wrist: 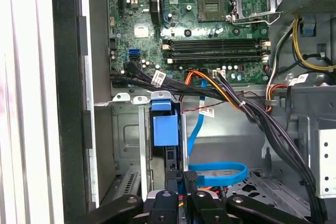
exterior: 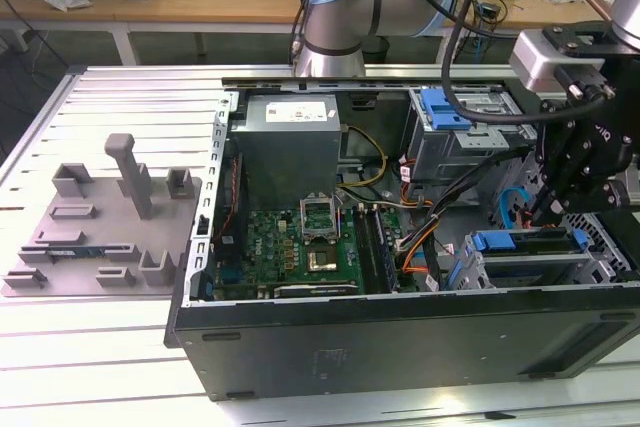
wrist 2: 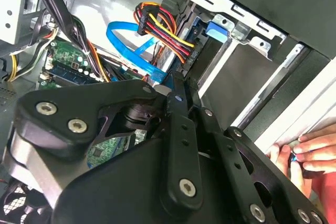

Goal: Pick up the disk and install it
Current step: 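Insert the second disk wire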

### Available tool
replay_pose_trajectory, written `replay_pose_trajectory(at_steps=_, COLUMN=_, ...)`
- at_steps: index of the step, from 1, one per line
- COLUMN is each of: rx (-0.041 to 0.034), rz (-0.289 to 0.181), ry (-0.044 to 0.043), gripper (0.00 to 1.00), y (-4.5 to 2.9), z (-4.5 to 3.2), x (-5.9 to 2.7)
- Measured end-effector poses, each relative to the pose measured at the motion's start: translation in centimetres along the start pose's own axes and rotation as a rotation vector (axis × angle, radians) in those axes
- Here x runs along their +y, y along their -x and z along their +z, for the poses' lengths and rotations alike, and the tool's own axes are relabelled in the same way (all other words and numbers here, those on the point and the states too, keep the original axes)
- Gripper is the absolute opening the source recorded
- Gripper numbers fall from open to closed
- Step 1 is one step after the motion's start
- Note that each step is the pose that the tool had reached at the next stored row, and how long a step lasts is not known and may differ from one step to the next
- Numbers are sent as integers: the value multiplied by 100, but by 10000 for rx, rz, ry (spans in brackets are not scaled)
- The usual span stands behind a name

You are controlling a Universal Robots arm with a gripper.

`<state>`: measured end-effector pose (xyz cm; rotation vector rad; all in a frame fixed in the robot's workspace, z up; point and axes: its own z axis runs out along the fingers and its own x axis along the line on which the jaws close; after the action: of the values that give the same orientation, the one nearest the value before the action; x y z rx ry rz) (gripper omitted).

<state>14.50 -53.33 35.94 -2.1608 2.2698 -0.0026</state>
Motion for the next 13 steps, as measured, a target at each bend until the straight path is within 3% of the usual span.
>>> replay_pose_trajectory(at_steps=2, rx=-91, rz=-20, ry=-2, gripper=16, y=-11, z=7, x=2)
replay_pose_trajectory(at_steps=5, rx=-158, rz=-52, ry=-1, gripper=16, y=-15, z=16, x=3)
replay_pose_trajectory(at_steps=13, rx=-236, rz=-240, ry=4, gripper=16, y=-28, z=30, x=3)
